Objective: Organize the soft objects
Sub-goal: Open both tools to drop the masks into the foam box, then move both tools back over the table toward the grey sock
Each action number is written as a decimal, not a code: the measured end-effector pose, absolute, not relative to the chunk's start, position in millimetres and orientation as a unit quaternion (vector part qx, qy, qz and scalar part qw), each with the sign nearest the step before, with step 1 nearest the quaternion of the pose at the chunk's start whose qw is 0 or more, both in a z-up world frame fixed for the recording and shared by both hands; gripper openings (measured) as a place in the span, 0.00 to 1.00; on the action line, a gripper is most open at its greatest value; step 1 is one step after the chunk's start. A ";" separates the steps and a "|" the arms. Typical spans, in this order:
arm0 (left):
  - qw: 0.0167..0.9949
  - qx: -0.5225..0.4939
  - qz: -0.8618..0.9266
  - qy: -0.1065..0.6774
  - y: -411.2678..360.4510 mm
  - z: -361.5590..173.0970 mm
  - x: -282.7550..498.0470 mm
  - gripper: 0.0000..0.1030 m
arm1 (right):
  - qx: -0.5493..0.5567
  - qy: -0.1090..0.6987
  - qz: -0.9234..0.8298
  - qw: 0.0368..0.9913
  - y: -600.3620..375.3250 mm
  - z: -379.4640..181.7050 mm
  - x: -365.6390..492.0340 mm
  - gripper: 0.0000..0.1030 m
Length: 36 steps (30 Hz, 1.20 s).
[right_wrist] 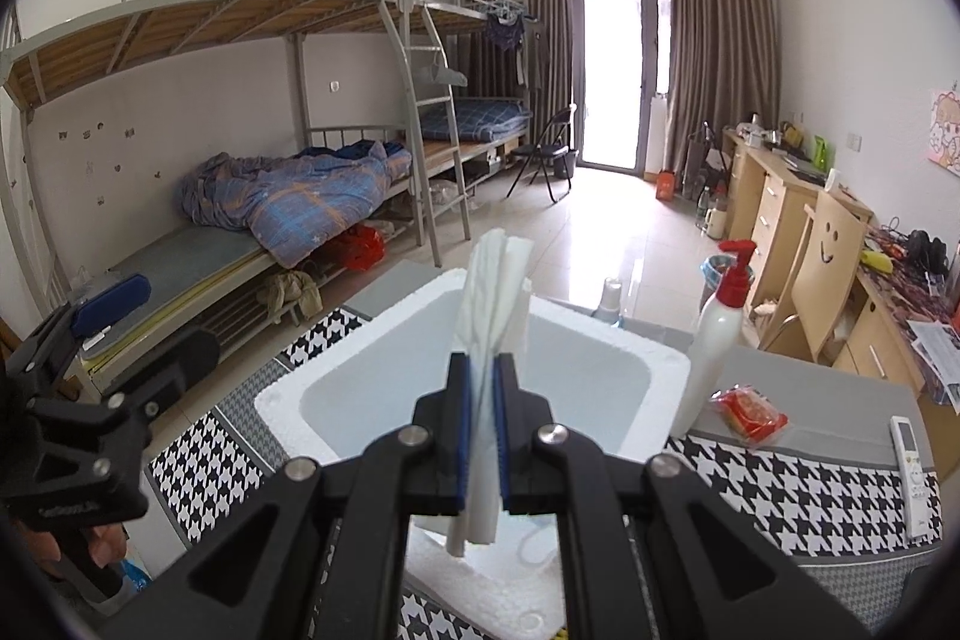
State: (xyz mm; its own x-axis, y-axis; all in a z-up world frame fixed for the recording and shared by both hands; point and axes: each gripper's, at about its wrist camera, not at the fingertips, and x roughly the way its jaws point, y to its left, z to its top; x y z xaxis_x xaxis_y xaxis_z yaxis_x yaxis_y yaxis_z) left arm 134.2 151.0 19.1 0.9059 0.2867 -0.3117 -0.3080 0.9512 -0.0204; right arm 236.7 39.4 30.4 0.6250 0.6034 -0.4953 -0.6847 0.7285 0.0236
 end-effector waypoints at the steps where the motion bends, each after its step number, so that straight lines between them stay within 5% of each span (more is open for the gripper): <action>1: 0.976 -0.036 0.151 0.155 151.7 17.9 133.3 0.99 | -0.085 0.244 0.360 0.896 40.8 29.8 237.2 0.10; 3: 0.975 -0.039 0.152 0.155 152.2 17.5 132.3 0.99 | -0.088 0.246 0.361 0.895 42.6 28.2 238.5 0.20; 5: 0.975 -0.041 0.152 0.155 152.1 17.6 132.3 0.99 | -0.085 0.249 0.357 0.896 44.8 27.4 240.8 0.60; 7: 0.975 -0.041 0.153 0.155 152.7 17.4 131.4 0.99 | -0.077 0.240 0.352 0.901 42.3 28.3 239.5 0.80; 36: 0.978 -0.043 0.145 0.145 141.0 21.1 108.7 0.99 | -0.079 0.220 0.363 0.902 17.9 31.9 209.1 0.82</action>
